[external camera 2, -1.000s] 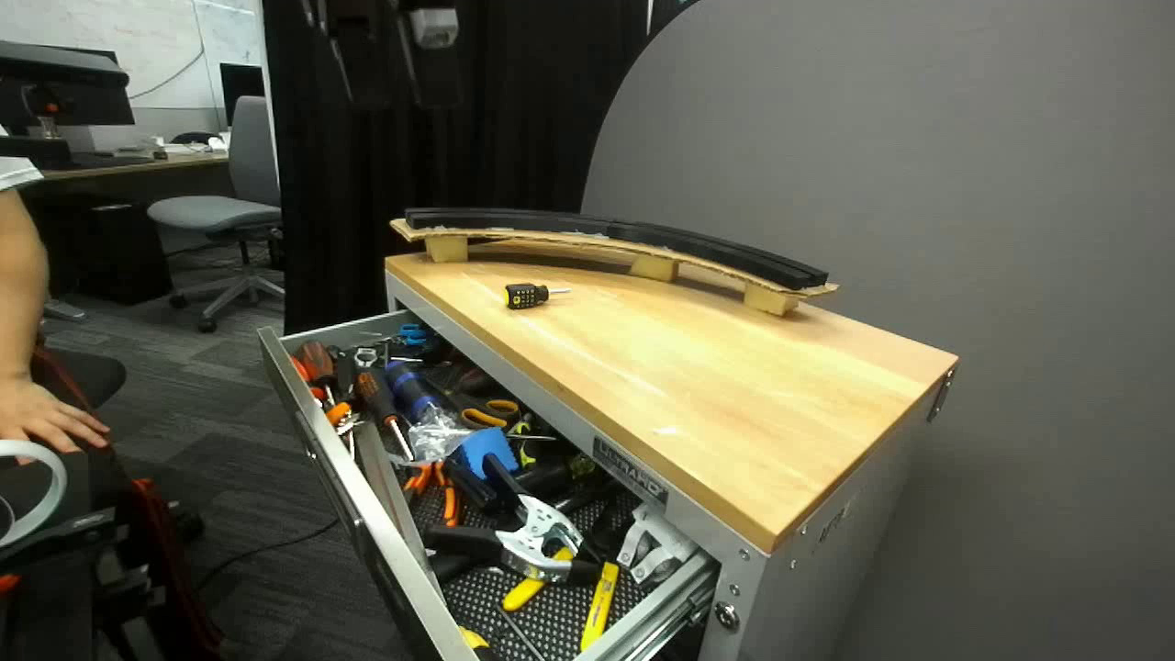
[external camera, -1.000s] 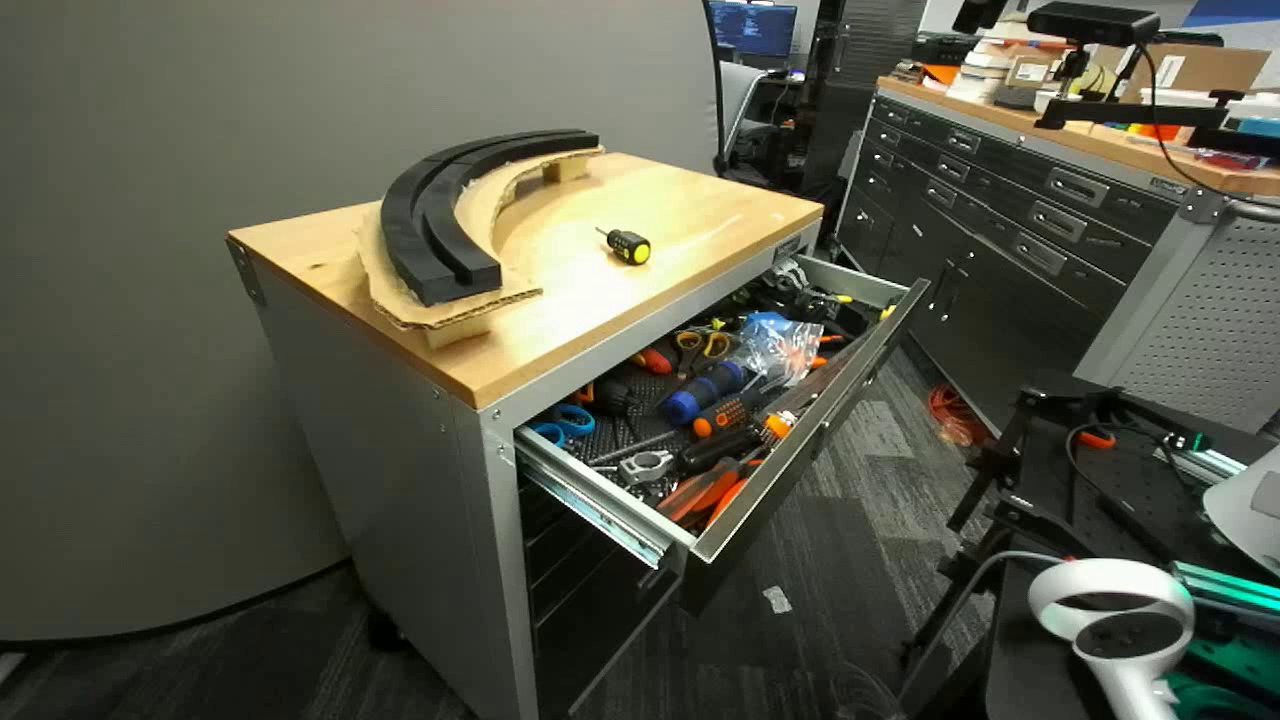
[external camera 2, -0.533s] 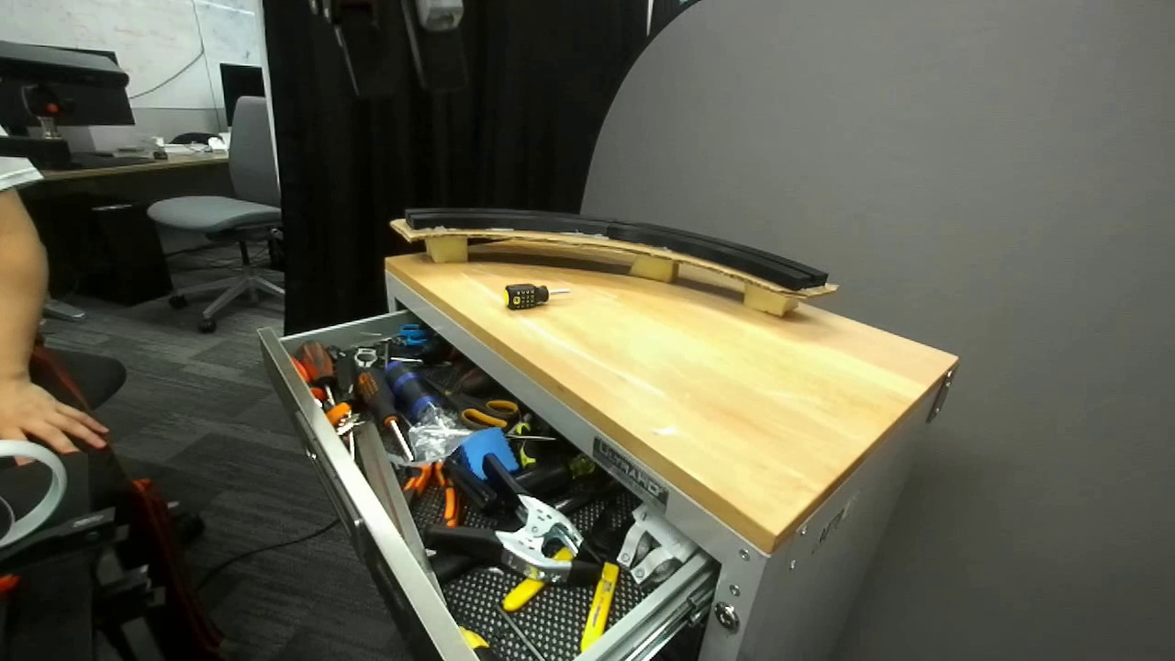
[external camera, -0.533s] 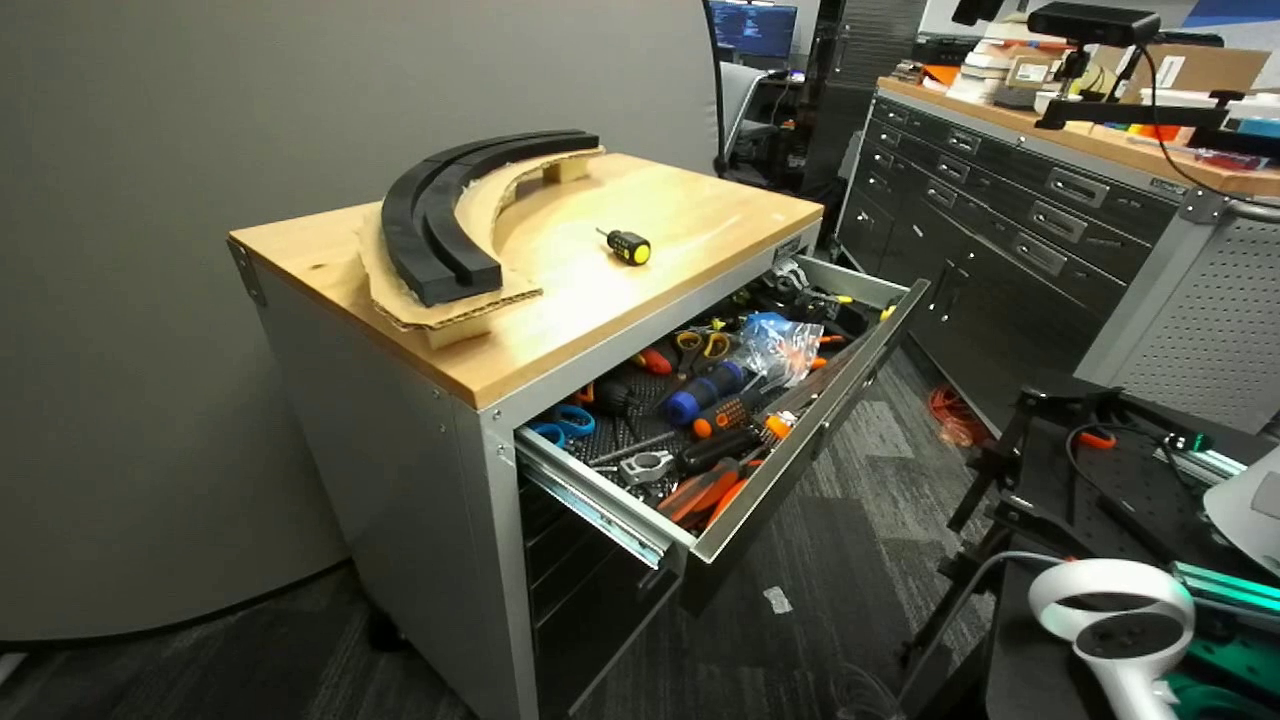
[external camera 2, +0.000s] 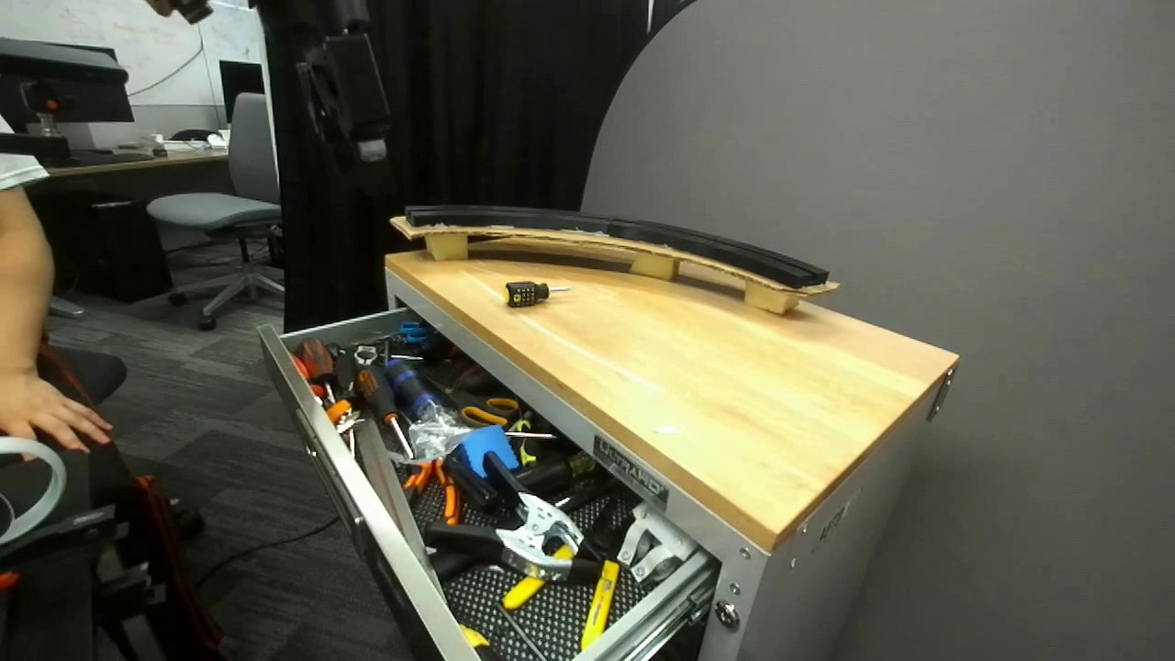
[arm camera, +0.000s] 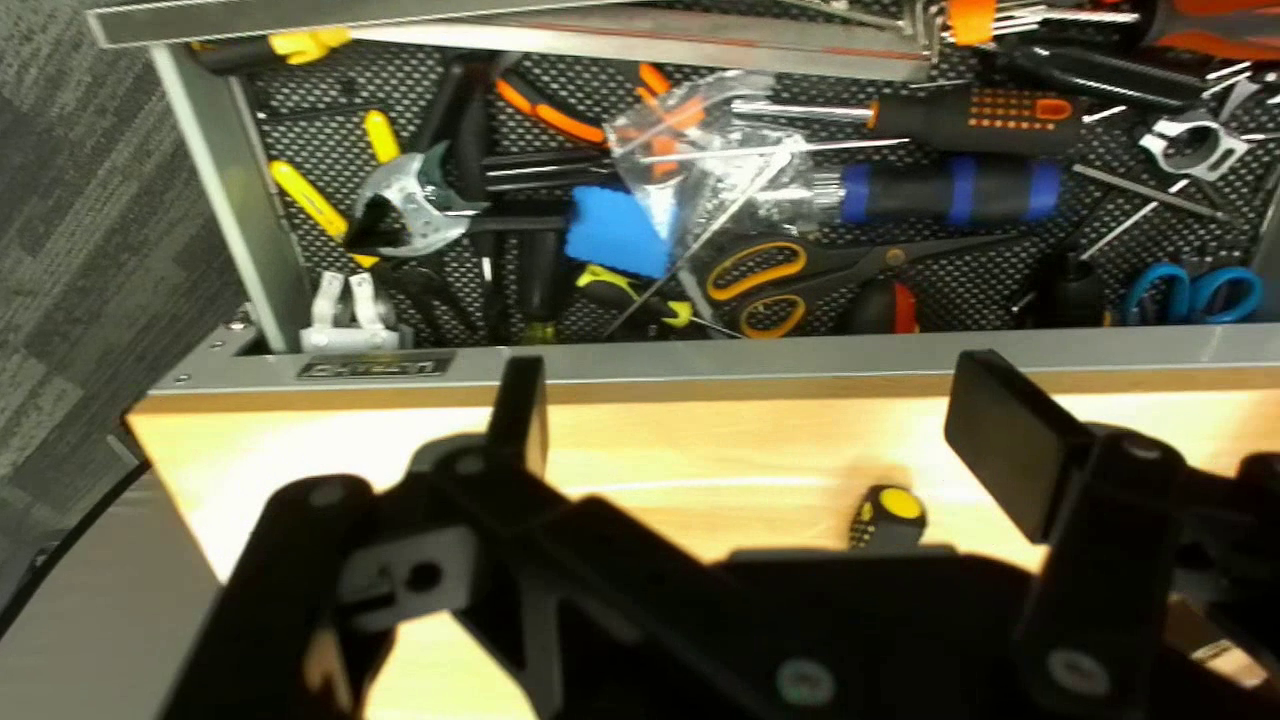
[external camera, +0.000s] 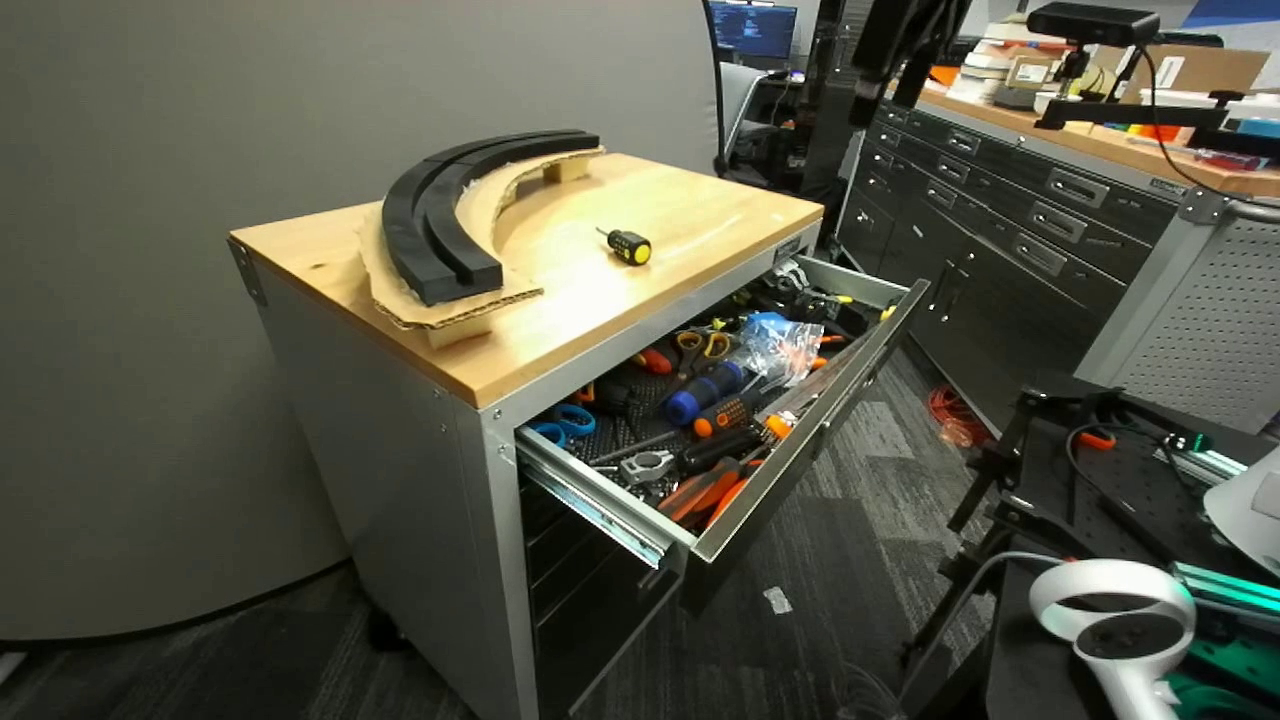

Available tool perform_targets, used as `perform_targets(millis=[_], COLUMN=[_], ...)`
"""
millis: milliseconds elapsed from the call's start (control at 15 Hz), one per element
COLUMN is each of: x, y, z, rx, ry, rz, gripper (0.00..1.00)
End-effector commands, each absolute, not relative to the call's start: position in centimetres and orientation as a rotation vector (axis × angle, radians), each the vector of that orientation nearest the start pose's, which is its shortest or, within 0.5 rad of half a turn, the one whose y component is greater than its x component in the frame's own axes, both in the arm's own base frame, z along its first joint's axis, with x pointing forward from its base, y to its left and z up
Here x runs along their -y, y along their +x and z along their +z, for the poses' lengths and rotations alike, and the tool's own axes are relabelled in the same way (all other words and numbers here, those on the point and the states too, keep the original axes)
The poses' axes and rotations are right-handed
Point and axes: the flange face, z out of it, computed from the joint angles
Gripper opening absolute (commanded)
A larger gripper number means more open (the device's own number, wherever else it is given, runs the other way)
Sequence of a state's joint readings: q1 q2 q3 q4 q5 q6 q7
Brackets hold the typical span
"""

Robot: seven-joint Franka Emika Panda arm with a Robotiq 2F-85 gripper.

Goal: Put the black object in the open drawer and close the drawer

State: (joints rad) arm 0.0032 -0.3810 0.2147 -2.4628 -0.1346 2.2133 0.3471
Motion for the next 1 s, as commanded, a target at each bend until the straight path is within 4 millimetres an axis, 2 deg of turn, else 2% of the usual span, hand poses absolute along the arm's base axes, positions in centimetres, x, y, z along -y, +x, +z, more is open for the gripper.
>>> perform_targets(millis=[0, 67, 200, 467, 733, 933], x=[-16.2, -17.4, -18.6, -17.2, -15.5, -15.3], y=[45.7, 46.4, 48.2, 53.1, 57.5, 59.7], z=[42.1, 41.5, 40.5, 37.5, 33.5, 31.8], rx=[-0.137, -0.149, -0.183, -0.289, -0.349, -0.367], ry=[-3.258, -3.253, -3.220, -3.130, -3.070, -3.028], rz=[-0.357, -0.387, -0.492, -0.661, -0.666, -0.659], gripper=[1.00, 1.00, 1.00, 1.00, 1.00, 1.00])
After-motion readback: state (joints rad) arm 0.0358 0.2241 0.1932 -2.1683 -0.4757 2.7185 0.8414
